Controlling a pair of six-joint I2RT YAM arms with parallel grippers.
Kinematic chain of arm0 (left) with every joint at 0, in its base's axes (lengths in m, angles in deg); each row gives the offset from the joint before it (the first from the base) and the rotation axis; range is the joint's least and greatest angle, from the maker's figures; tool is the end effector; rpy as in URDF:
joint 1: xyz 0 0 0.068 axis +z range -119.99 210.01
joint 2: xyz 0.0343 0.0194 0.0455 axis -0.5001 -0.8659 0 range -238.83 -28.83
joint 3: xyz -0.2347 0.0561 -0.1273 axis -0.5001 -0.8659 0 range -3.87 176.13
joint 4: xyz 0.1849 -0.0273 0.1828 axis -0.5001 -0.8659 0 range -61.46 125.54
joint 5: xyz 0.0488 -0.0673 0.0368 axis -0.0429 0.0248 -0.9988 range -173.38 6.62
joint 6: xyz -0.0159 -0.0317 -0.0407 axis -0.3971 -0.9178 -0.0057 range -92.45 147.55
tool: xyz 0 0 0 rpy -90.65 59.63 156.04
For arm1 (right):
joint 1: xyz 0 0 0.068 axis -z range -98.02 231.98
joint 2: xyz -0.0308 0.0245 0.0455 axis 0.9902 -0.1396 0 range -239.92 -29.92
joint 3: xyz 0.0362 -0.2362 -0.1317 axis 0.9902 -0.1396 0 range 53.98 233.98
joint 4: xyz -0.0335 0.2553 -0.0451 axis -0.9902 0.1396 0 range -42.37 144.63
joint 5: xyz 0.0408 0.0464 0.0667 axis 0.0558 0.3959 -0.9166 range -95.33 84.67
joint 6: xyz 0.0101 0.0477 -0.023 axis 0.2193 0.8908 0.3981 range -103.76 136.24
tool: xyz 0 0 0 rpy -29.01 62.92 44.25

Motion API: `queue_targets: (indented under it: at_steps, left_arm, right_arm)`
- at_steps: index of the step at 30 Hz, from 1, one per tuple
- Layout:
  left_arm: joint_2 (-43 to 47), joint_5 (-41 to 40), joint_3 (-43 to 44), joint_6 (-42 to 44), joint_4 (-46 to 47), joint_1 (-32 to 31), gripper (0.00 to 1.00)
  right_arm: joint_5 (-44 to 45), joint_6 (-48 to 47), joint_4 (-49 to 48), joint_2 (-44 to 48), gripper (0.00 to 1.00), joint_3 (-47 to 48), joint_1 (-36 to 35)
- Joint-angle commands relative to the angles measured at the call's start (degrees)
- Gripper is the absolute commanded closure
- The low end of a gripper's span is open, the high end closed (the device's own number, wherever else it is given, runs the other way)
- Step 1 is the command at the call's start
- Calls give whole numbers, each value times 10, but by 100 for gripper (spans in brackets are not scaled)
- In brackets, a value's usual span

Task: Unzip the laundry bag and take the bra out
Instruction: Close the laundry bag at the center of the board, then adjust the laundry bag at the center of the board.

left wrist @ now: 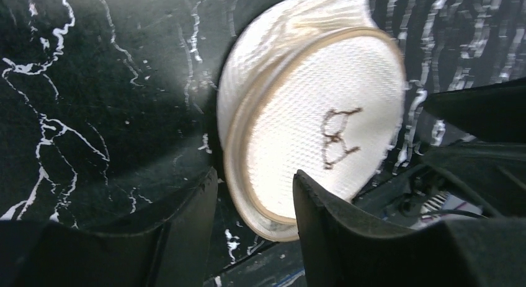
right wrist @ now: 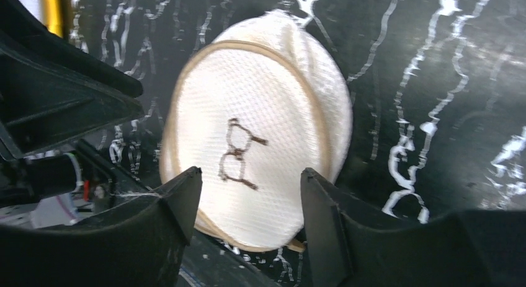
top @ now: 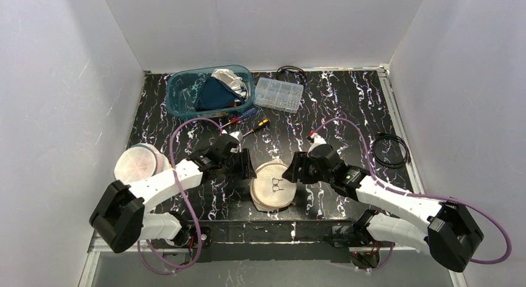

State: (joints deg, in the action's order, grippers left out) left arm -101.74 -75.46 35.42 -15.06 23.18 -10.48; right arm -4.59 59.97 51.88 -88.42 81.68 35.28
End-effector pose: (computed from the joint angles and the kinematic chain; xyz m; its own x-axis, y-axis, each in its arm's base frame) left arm 0.1912 -0.1696 0.2015 -0.8872 -0.1242 -0.4444 0.1567 0.8247 -0.5434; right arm 0.1463 0.1545 0.2018 -0.7826 0.1773 -0.5967 -0.2483 0.7901 0.5605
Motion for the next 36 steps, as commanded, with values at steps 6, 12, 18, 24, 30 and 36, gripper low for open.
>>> queue_targets:
  at_steps: [6, 12, 18, 24, 30, 36]
  left_arm:
    - [20, 149, 13, -29, 125, -5, 68]
    - [-47, 131, 1, -28, 149, -7, 90]
    - [-101, 72, -5, -23, 127, -7, 94]
    - [-142, 42, -18, -22, 113, -7, 95]
    - [-149, 1, -22, -11, 95, -7, 96]
    - [-128, 2, -16, -10, 88, -7, 95]
  right_arm:
    - [-55, 4, -82, -62, 58, 38, -29]
    - [-11, 28, -107, -119, 70, 34, -55]
    - [8, 48, -137, -166, 73, 21, -66]
    - [15, 52, -143, -195, 73, 15, -71]
    - [19, 50, -152, -212, 71, 0, -76]
    - [12, 29, -146, -180, 62, 12, -81]
